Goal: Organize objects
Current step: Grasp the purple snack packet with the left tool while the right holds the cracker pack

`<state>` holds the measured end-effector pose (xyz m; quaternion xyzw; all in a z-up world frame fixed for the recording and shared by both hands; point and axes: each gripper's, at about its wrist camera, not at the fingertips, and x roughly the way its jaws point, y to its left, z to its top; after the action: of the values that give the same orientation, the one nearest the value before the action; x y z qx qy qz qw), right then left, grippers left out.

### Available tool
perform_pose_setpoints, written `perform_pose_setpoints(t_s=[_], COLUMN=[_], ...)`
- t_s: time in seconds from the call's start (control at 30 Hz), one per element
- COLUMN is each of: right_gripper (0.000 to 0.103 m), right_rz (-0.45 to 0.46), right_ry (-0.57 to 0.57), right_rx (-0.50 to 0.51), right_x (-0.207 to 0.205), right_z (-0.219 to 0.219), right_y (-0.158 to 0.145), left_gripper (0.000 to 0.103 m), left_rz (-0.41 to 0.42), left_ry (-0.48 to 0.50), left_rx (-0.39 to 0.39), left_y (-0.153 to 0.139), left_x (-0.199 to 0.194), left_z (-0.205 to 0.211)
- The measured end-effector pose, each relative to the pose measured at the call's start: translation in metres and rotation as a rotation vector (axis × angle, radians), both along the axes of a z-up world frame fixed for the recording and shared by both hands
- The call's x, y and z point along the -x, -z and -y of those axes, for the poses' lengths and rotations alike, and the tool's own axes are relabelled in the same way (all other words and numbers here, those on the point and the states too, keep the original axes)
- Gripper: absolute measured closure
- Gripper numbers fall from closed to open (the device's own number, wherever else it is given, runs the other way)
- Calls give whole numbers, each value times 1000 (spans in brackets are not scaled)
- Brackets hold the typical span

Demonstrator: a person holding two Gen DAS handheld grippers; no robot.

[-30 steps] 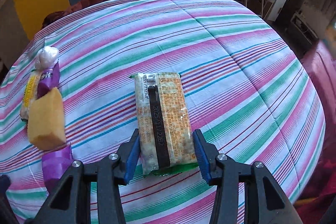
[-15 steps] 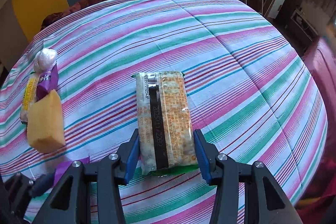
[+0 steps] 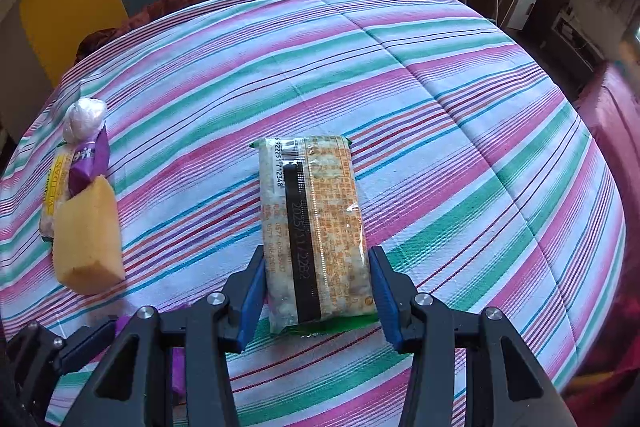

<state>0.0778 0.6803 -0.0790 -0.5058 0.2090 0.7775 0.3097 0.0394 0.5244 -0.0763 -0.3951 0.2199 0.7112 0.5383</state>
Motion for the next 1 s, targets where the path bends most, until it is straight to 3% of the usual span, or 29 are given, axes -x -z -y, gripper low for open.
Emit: perform_pose_setpoints(t_s=[0.13,0.33,0.53,0.63,0.77,1.0], right_gripper=[53,53,53,53,53,53], right_rz=[0,4,0,-4,-8,-10], right_ry=[0,-3,3,18,37,43], right_rx=[-1,-3,1,2,7,10], right_x=[0,1,1,0,-3,-4], right_z=[-2,-2,-5,-6,-10,-12], right_y=[1,1,2,1,1,1], left_gripper=[55,65,65,57,31,31], left_rz=[7,47,88,106,75,26], left_ry=[3,11,-17,-27,-20,62], left_rx=[-24,-47,-69,-90,-114,-64], left_y=[1,5,6,1,-7,-1], left_x=[-4,-6,-2,0,0,-8], left_z=[-3,-2,3,6,3,-13])
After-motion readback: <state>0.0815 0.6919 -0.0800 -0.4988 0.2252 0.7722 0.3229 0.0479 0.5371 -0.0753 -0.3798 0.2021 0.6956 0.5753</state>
